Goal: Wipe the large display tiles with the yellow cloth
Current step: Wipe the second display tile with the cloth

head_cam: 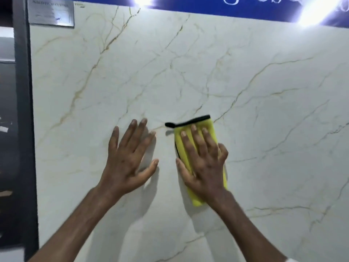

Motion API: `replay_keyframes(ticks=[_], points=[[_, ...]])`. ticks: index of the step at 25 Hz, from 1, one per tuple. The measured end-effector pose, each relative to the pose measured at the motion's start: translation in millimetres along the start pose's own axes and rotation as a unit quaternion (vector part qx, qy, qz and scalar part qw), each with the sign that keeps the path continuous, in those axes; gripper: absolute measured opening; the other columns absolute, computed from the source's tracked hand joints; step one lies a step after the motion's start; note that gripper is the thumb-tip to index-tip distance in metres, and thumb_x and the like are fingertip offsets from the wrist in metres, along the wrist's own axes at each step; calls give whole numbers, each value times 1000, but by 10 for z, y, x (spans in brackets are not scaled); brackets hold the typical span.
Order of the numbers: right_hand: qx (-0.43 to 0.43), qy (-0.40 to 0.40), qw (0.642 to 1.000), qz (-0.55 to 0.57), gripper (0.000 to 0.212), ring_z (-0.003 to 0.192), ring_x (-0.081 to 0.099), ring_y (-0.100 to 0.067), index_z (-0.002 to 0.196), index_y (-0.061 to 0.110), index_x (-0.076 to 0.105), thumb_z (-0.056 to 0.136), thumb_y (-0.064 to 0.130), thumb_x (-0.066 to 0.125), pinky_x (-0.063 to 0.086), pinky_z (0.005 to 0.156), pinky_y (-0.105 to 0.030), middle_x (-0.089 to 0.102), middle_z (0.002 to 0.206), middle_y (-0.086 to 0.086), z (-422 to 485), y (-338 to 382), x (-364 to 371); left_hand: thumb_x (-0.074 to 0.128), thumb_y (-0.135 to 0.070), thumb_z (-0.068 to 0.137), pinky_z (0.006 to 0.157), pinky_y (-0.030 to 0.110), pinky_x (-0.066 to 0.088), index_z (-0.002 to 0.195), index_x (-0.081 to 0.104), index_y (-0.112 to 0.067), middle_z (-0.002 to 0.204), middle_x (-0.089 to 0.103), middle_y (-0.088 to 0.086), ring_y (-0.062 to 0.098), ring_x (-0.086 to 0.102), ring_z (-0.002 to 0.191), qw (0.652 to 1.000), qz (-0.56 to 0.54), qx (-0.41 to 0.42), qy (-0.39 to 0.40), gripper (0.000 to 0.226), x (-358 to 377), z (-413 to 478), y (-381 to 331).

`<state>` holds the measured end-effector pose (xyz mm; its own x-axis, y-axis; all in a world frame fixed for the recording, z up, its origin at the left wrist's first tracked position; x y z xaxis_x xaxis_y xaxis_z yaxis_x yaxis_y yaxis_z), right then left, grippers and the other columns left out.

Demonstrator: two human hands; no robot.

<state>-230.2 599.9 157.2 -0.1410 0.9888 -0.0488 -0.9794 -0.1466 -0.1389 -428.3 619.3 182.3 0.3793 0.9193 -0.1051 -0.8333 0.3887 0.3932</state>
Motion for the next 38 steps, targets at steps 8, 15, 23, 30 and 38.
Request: replay_keyframes(ticks=[8, 15, 23, 30, 38], points=[[86, -23, 995, 37, 74, 155, 26, -24, 158, 28, 42, 91, 52, 61, 30, 102, -53, 30, 169, 0, 589, -140, -10, 50, -51, 101, 124, 70, 16, 162, 36, -9, 171, 26, 16, 39, 23, 159, 998, 61, 16, 18, 76, 169, -185, -16], [40, 48, 998, 14, 71, 153, 29, -28, 155, 25, 47, 91, 50, 66, 34, 102, -62, 29, 169, -3, -1724, 280, 114, 50, -48, 105, 123, 71, 11, 164, 32, -8, 171, 23, 22, 44, 20, 159, 997, 48, 13, 66, 73, 109, -149, -46], [101, 4, 994, 40, 73, 151, 32, -29, 157, 24, 45, 92, 52, 65, 33, 101, -55, 37, 165, -8, -622, 0, 13, 59, -58, 93, 122, 73, 9, 163, 34, -10, 172, 21, 16, 41, 17, 159, 987, 41, 71, 138, 88, 380, -1200, -738], [50, 97, 994, -4, 76, 154, 21, -29, 158, 25, 36, 92, 50, 65, 31, 106, -62, 20, 170, -2, -2615, 349, 183, 54, -57, 96, 122, 74, 8, 163, 35, -11, 170, 28, 16, 41, 20, 158, 990, 48, 67, 116, 83, 427, -1207, -731], [95, 28, 994, 41, 67, 150, 30, -29, 156, 22, 46, 97, 52, 57, 35, 103, -60, 40, 163, -10, -1373, 288, 85, 56, -55, 99, 120, 75, 12, 162, 37, -9, 168, 31, 19, 47, 27, 155, 989, 41, 48, 131, 81, 379, -1168, -711]])
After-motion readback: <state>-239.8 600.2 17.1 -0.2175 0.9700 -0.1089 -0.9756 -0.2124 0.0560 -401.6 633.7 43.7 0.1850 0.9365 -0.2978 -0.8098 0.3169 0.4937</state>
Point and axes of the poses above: each hand's wrist, its own z-axis towards the middle knuckle, its own x-axis out of the palm, y = z × x, the point moved 8 cm from there along z, towards the middle knuckle
